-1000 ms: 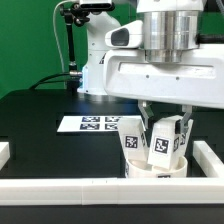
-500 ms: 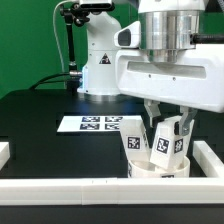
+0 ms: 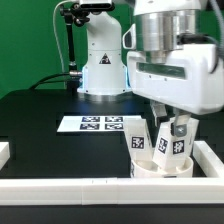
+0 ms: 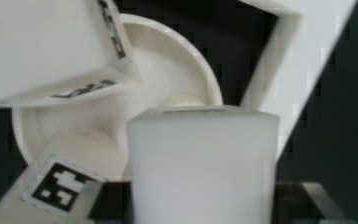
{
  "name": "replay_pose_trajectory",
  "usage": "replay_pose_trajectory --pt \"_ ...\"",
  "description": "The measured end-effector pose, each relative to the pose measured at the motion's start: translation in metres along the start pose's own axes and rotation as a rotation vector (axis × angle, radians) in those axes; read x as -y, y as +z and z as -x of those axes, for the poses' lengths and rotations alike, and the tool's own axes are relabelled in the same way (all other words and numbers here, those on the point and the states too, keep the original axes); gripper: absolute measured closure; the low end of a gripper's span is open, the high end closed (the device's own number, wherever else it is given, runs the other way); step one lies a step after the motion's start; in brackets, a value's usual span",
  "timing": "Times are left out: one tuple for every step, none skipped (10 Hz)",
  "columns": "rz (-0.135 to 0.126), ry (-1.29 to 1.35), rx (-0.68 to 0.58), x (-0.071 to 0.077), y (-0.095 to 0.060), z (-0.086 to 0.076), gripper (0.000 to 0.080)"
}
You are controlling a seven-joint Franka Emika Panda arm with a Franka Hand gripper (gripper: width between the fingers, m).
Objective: Assemble stool
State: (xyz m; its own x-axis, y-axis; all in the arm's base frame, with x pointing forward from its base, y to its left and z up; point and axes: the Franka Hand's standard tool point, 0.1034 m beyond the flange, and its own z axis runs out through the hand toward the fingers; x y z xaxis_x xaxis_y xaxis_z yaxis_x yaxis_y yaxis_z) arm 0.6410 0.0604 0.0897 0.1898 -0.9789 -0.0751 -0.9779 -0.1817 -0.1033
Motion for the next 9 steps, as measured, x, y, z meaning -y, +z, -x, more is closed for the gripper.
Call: replay_pose_trajectory --pt "-0.015 0.093 0.010 0.001 0.000 0.000 0.0462" --pt "-0.029 0.169 0.015 0.002 0.001 0.000 0.0462" --pt "-0.039 0.209 0.021 0.003 0.001 0.000 0.0462" --pt "-0.047 0.320 0.031 0.004 0.001 0.001 0.0462" --pt "-0.061 0.392 0.041 0.004 0.001 0.001 0.0462" --pt "-0.077 0.454 0.051 0.005 0.002 0.001 0.0462" --pt "-0.102 0.560 0.062 0.006 0.002 0.002 0.0462" --pt "-0.132 0.661 0.067 0.008 0.003 0.006 0.0462" --pt "-0.141 0.688 0.068 0.010 0.003 0.011 0.0462"
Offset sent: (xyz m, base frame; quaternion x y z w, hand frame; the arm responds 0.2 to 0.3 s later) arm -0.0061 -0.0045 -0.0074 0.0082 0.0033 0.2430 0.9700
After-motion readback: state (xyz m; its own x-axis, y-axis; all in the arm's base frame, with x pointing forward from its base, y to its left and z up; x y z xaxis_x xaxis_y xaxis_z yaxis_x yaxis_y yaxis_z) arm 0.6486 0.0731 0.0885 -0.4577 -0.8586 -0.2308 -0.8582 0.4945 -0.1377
